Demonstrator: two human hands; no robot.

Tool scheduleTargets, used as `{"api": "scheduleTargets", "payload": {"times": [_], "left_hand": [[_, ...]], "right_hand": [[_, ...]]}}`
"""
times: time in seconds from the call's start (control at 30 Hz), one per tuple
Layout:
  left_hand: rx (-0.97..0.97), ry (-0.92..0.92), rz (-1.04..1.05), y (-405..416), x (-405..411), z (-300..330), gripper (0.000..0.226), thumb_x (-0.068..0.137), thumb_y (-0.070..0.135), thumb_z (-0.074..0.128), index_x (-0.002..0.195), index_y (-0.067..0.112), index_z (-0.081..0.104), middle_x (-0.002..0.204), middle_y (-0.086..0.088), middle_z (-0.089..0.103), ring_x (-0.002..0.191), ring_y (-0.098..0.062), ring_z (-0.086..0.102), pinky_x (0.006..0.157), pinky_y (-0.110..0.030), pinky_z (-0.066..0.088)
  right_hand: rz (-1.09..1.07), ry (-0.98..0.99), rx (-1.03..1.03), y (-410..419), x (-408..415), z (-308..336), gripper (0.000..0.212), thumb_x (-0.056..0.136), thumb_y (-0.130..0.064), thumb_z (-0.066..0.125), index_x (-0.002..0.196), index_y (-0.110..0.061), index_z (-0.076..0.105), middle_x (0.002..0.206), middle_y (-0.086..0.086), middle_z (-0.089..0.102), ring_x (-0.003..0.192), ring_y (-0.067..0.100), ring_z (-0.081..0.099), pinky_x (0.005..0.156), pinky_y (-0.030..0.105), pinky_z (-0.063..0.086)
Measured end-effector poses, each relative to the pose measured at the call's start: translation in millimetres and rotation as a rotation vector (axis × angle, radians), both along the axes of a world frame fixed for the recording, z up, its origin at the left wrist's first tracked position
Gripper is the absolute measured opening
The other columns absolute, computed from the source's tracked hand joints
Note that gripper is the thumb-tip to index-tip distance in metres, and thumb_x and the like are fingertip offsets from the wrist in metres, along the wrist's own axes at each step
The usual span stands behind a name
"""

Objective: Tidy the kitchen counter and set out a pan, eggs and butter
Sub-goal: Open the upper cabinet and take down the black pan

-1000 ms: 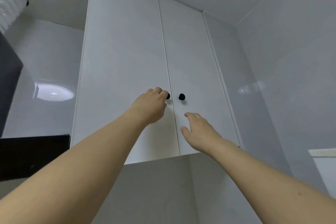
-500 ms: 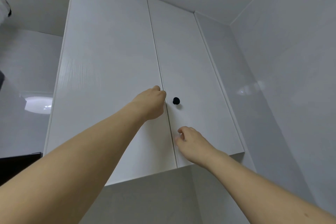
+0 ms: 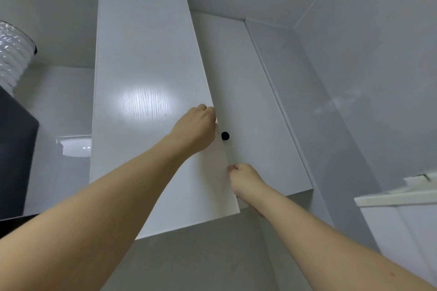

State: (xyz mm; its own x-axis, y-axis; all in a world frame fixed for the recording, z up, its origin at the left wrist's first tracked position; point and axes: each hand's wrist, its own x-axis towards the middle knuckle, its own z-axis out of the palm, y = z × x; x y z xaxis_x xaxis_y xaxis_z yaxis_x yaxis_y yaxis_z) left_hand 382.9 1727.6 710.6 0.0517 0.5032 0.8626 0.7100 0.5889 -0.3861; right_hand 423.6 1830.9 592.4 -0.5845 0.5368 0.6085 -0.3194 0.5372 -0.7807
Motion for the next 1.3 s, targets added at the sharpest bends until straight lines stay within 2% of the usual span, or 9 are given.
{"api": "scheduleTargets", "payload": {"times": [0.1,0.2,0.43,0.6,0.77,0.87,1.03,1.13,1.3], "left_hand": [[0.039,-0.025,-0.002,-13.2,25.3,-1.7,0.021,0.098,0.025,0.047,0.092,0.005,0.052,0.096,-0.008,0.052,0.086,-0.027,0.05,0.073,-0.036,0.043],[0.101,-0.033,-0.029,-27.1,49.5,-3.4,0.026,0.094,0.033,0.053,0.087,0.008,0.048,0.09,-0.005,0.05,0.082,-0.027,0.051,0.066,-0.035,0.04],[0.079,0.122,0.155,-80.3,95.1,1.2,0.043,0.095,0.042,0.05,0.127,0.015,0.04,0.11,-0.009,0.062,0.095,-0.03,0.055,0.079,-0.042,0.051],[0.078,0.236,0.29,-115.3,111.6,-1.9,0.041,0.101,0.04,0.039,0.131,0.014,0.047,0.117,-0.007,0.063,0.103,-0.029,0.056,0.085,-0.038,0.044],[0.066,0.252,0.348,-149.4,115.0,-7.3,0.049,0.102,0.046,0.032,0.142,0.021,0.04,0.13,-0.005,0.054,0.115,-0.029,0.049,0.094,-0.041,0.039],[0.071,0.251,0.375,-165.0,116.7,-7.5,0.051,0.101,0.047,0.032,0.145,0.022,0.037,0.135,-0.006,0.047,0.12,-0.03,0.045,0.097,-0.042,0.038],[0.065,0.204,0.388,-193.1,114.8,-9.5,0.051,0.102,0.043,0.03,0.146,0.018,0.032,0.149,-0.013,0.036,0.134,-0.035,0.036,0.11,-0.047,0.027],[0.065,0.162,0.356,-209.0,113.9,-11.7,0.053,0.103,0.039,0.028,0.15,0.015,0.025,0.153,-0.015,0.03,0.141,-0.034,0.028,0.117,-0.049,0.017],[0.068,0.126,0.332,-239.3,111.3,-14.0,0.053,0.104,0.035,0.026,0.152,0.013,0.02,0.156,-0.015,0.026,0.144,-0.03,0.024,0.118,-0.047,0.017]], "right_hand": [[0.11,0.078,-0.118,-13.0,18.8,-6.9,0.032,0.101,-0.03,0.042,0.109,-0.005,0.06,0.108,0.013,0.064,0.094,0.025,0.058,0.082,0.031,0.044],[0.156,0.157,-0.148,-29.0,40.7,-13.8,0.028,0.099,-0.034,0.049,0.111,-0.012,0.06,0.107,0.007,0.065,0.1,0.023,0.059,0.085,0.031,0.044],[0.18,0.172,-0.038,-78.8,88.3,-13.2,0.025,0.097,-0.037,0.054,0.104,-0.014,0.059,0.089,-0.002,0.058,0.085,0.019,0.055,0.063,0.026,0.041],[0.13,0.158,0.115,-116.0,112.4,-9.2,0.019,0.094,-0.038,0.057,0.093,-0.019,0.055,0.088,-0.003,0.06,0.073,0.014,0.056,0.052,0.023,0.044],[0.17,0.18,0.1,-137.0,120.1,-8.5,0.023,0.091,-0.036,0.062,0.09,-0.013,0.06,0.074,-0.001,0.057,0.06,0.015,0.05,0.049,0.021,0.039],[0.227,0.233,0.08,-150.0,116.6,-14.0,0.023,0.091,-0.037,0.063,0.093,-0.014,0.064,0.086,0.0,0.065,0.076,0.019,0.061,0.055,0.026,0.048],[0.315,0.267,0.017,-174.2,106.3,-18.3,0.023,0.089,-0.038,0.065,0.094,-0.016,0.07,0.091,0.0,0.072,0.09,0.022,0.067,0.085,0.044,0.056],[0.406,0.263,0.0,-188.9,105.6,-21.4,0.022,0.091,-0.034,0.063,0.102,-0.019,0.074,0.094,-0.004,0.074,0.093,0.019,0.069,0.089,0.042,0.055],[0.452,0.255,0.026,-213.3,101.0,-18.6,0.02,0.091,-0.032,0.064,0.103,-0.019,0.075,0.092,-0.003,0.075,0.092,0.022,0.071,0.087,0.046,0.056]]}}
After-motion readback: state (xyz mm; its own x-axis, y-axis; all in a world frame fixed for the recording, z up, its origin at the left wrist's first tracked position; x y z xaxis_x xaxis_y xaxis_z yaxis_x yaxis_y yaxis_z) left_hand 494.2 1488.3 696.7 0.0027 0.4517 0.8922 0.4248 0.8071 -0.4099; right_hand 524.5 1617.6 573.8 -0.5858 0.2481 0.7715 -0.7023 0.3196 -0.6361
